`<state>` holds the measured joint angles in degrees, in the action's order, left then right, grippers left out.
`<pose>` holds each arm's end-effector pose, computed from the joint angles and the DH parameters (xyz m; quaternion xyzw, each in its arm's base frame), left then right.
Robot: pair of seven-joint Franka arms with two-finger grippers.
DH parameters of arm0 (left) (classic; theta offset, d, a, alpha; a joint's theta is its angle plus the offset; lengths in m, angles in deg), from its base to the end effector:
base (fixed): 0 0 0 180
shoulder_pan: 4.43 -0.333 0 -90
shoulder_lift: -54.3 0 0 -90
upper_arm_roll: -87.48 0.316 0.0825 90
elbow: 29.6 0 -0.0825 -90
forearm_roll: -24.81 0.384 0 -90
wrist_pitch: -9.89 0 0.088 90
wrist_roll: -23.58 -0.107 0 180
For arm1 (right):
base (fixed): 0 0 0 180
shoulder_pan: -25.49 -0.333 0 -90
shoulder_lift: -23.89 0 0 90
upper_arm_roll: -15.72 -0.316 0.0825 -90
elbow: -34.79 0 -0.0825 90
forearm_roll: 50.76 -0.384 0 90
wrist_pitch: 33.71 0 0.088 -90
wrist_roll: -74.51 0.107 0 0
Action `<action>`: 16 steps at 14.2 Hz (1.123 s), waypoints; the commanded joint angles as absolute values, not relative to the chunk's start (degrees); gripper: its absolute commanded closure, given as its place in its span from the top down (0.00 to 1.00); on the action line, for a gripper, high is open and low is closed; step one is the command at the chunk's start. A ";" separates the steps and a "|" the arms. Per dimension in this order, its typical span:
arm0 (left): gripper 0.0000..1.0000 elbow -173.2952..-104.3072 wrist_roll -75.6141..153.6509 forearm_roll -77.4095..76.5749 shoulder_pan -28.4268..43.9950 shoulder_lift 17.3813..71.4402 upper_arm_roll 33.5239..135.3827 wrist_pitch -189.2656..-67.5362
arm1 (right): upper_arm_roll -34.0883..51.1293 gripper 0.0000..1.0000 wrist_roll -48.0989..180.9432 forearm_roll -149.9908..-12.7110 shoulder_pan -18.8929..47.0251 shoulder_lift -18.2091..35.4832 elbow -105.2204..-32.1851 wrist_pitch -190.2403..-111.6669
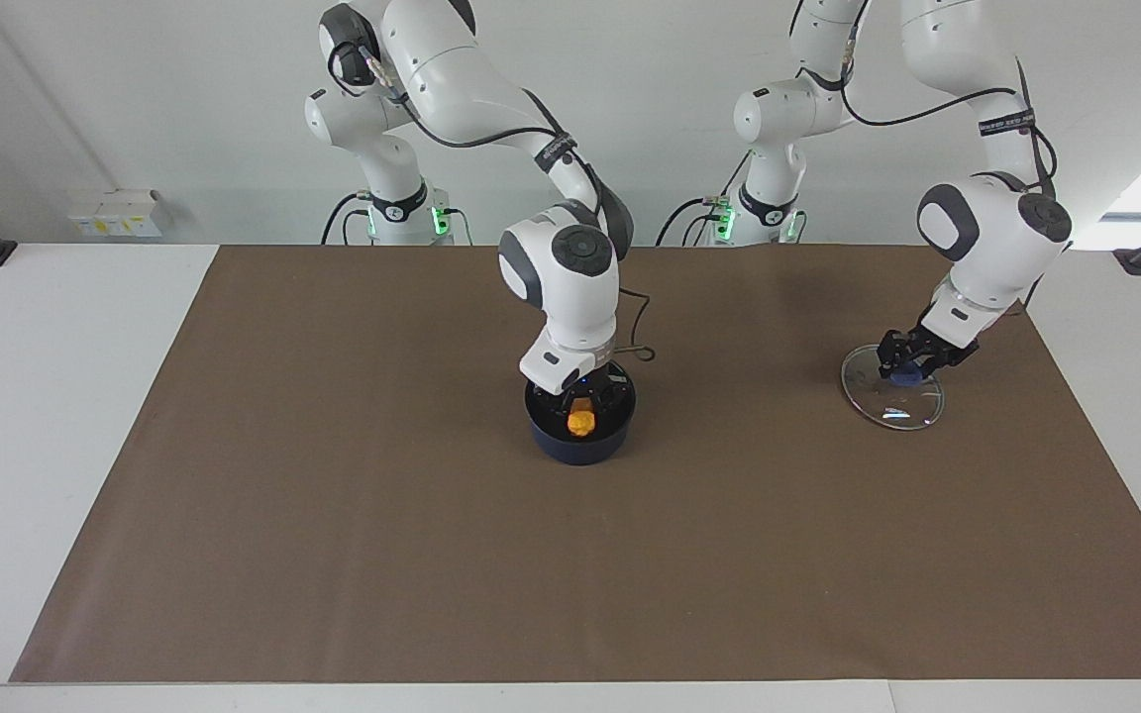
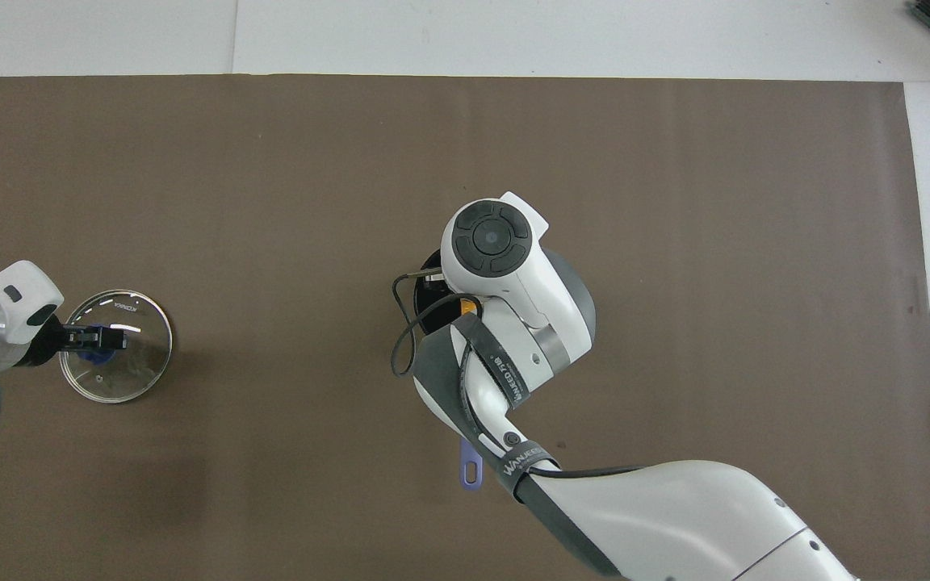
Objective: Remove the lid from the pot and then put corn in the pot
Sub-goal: 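Set the lid down beside the pot with the left gripper and release, then lower the corn into the pot and open the right gripper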
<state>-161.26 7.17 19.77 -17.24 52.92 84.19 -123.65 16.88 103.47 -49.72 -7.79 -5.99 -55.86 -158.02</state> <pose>0.5092 0.0839 0.3390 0.9990 -0.0299 0.0116 0.0309 0.5892 0.3714 0.3410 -0.9988 -0.0339 -0.0349 0.0059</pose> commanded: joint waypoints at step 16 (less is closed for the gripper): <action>1.00 -135.78 20.90 23.31 -4.89 51.04 83.53 -99.18 | 17.12 1.00 105.70 -51.11 -7.03 -1.09 -56.00 -154.57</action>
<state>-138.00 15.31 21.91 -8.81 52.22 82.93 -101.11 17.04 104.08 -50.17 -7.78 -4.76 -55.39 -157.00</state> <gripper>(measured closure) 0.000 0.000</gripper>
